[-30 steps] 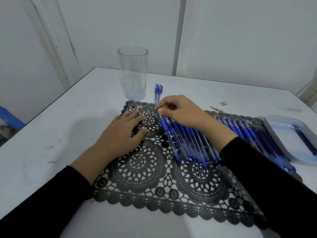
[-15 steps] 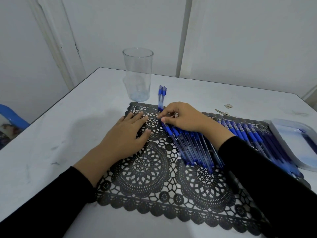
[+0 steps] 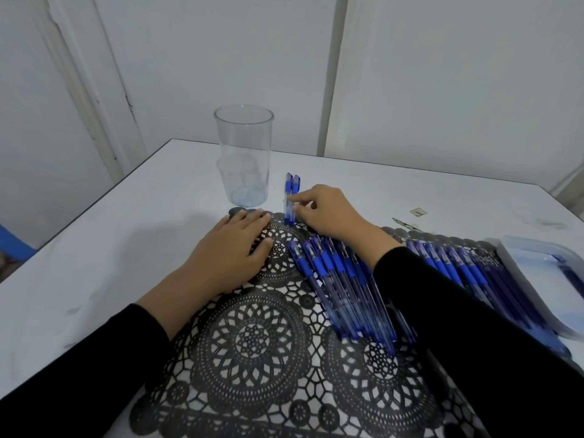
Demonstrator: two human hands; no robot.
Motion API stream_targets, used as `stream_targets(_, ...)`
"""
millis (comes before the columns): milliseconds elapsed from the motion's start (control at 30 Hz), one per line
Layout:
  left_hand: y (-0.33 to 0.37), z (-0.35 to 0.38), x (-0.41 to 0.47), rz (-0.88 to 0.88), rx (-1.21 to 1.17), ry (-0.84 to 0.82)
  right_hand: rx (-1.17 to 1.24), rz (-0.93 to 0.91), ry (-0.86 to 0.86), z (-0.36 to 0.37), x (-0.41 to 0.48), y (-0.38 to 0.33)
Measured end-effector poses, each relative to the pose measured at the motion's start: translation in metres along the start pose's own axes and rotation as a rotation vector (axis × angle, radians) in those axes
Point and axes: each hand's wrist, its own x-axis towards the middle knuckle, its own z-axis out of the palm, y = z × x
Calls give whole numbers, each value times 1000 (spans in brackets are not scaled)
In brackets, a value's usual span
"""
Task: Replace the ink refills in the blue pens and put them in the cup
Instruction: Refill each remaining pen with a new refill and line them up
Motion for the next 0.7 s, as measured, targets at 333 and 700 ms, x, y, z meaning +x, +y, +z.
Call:
stream_targets(333,-3,5,1,-7,-29,5,-13,99,125,4,8,6)
stream_targets(700,-4,5,0,-11,-34,-7,118,254,249,-3,-1,5)
